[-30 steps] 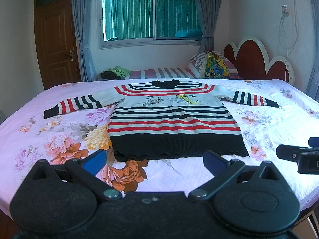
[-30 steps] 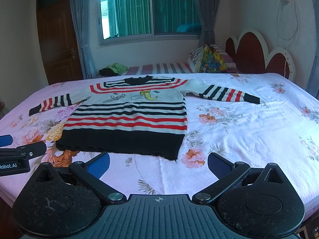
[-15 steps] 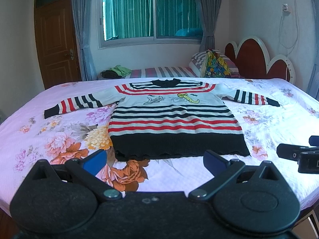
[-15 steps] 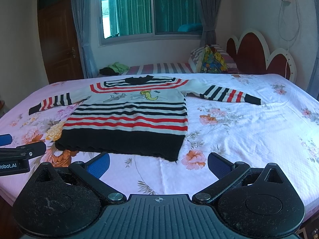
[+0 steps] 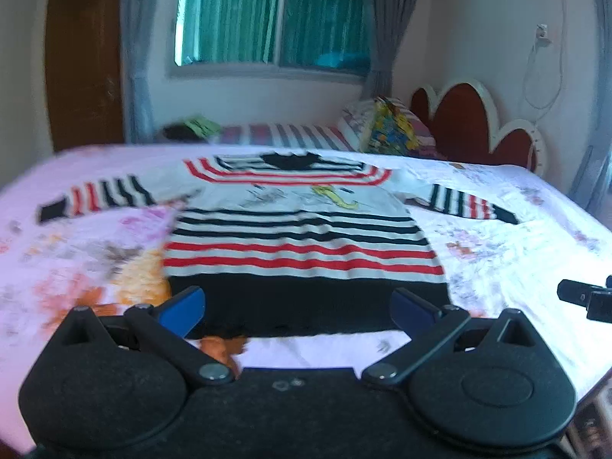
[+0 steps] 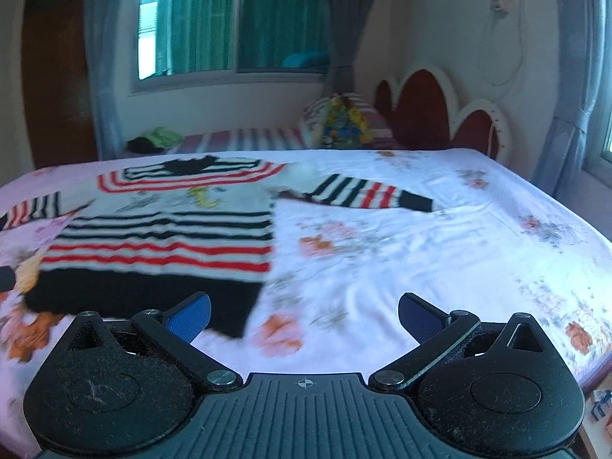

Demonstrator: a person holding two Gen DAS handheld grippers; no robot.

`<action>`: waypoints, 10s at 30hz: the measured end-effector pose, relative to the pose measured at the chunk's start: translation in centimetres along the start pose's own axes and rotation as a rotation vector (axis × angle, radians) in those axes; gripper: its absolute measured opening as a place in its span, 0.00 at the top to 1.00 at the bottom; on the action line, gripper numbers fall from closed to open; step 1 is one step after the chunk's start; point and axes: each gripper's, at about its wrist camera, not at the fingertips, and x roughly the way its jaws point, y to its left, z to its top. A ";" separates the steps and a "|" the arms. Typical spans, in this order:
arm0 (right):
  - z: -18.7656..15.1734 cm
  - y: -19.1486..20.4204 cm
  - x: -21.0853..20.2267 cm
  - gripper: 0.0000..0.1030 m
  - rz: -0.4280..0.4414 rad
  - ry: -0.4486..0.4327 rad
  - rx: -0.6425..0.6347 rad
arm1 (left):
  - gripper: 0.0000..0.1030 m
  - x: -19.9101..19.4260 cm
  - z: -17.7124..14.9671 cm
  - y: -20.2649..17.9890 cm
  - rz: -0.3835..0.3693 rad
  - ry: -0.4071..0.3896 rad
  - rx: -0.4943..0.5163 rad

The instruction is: Fold small clothes

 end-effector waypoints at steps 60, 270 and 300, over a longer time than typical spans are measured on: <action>17.7 1.0 40.9 0.94 0.237 0.047 0.304 | 0.01 32.4 14.1 14.4 0.174 0.193 -0.057; 15.9 5.4 38.2 0.26 0.456 0.114 0.305 | 0.23 33.4 11.6 9.1 -0.011 -0.018 0.117; 16.7 13.1 42.7 0.88 0.357 0.131 0.114 | 0.63 36.3 11.9 20.9 0.075 0.101 -0.017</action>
